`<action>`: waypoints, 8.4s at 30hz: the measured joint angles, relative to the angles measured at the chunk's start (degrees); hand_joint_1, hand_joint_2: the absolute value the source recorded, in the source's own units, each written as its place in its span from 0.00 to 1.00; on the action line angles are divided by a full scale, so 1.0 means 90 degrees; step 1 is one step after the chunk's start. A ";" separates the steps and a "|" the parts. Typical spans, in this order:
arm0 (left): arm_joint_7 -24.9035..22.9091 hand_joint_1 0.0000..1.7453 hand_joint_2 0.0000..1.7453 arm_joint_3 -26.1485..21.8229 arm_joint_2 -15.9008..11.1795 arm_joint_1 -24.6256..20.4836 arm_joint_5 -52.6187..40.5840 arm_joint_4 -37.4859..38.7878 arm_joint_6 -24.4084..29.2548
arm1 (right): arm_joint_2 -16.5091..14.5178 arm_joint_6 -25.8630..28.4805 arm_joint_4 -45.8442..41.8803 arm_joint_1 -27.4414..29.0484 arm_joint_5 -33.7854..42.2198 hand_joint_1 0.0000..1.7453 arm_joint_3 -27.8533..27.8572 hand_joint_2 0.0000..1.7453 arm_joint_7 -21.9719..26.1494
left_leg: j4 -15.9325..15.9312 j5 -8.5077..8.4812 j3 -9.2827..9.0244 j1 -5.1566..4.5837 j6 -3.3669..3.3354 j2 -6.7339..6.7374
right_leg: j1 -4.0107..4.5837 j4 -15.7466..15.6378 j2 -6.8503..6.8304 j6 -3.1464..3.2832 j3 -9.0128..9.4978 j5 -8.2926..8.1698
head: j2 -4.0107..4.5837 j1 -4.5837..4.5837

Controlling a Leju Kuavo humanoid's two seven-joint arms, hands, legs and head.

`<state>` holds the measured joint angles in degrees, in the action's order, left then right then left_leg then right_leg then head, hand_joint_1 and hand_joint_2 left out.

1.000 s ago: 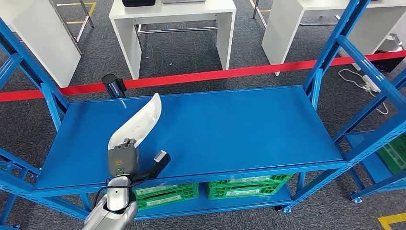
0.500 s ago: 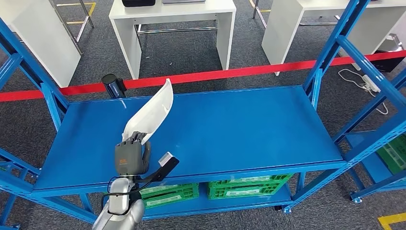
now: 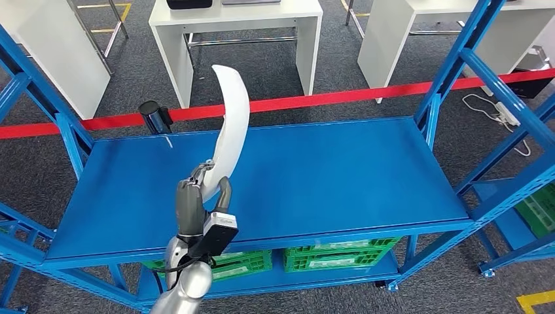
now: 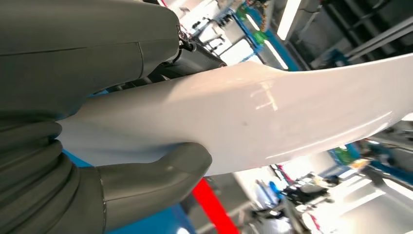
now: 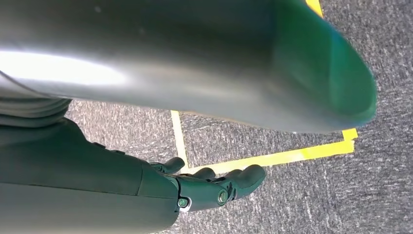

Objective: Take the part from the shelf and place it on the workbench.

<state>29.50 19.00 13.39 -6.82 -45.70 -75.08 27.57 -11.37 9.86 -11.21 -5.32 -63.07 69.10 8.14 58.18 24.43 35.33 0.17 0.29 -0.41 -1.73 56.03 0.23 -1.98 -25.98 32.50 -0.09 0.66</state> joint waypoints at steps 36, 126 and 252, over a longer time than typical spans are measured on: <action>0.0418 1.00 1.00 0.1995 -0.0075 -0.0272 0.1035 -0.0224 -0.0134 | -0.0049 0.0123 0.0000 0.0008 -0.0015 0.00 -0.0130 0.00 -0.0001 | 0.1374 0.0881 0.0167 0.0041 0.0261 0.0020 | 0.0014 0.0360 -0.0024 0.0236 -0.0987 -0.0597 | 0.0000 0.0017; -0.0371 1.00 1.00 0.2303 -0.0149 -0.0353 0.0590 0.1135 -0.0514 | -0.0181 0.0453 0.0007 0.0015 0.0067 0.00 -0.0176 0.00 0.0122 | 0.1727 0.1583 0.0097 0.0012 0.0177 0.0058 | 0.0116 0.0286 -0.0105 0.0324 -0.1244 -0.0932 | 0.0000 0.0005; -0.0269 1.00 1.00 0.2142 -0.0268 -0.0023 0.2264 0.1640 -0.2444 | -0.0039 0.1344 0.0005 -0.0056 0.0910 0.00 0.0581 0.00 0.0288 | 0.0181 0.0629 -0.0447 0.0111 0.0095 -0.0544 | 0.0083 0.0286 0.0699 0.0100 -0.1044 -0.0778 | 0.0000 -0.0009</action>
<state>27.08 38.27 10.97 -7.03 -25.32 -60.32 5.57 -11.72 21.96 -11.17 -5.82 -54.88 74.33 10.73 59.82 30.09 31.30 1.18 1.15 -5.31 -0.98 58.60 6.53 -1.08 -35.37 25.50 -0.09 0.58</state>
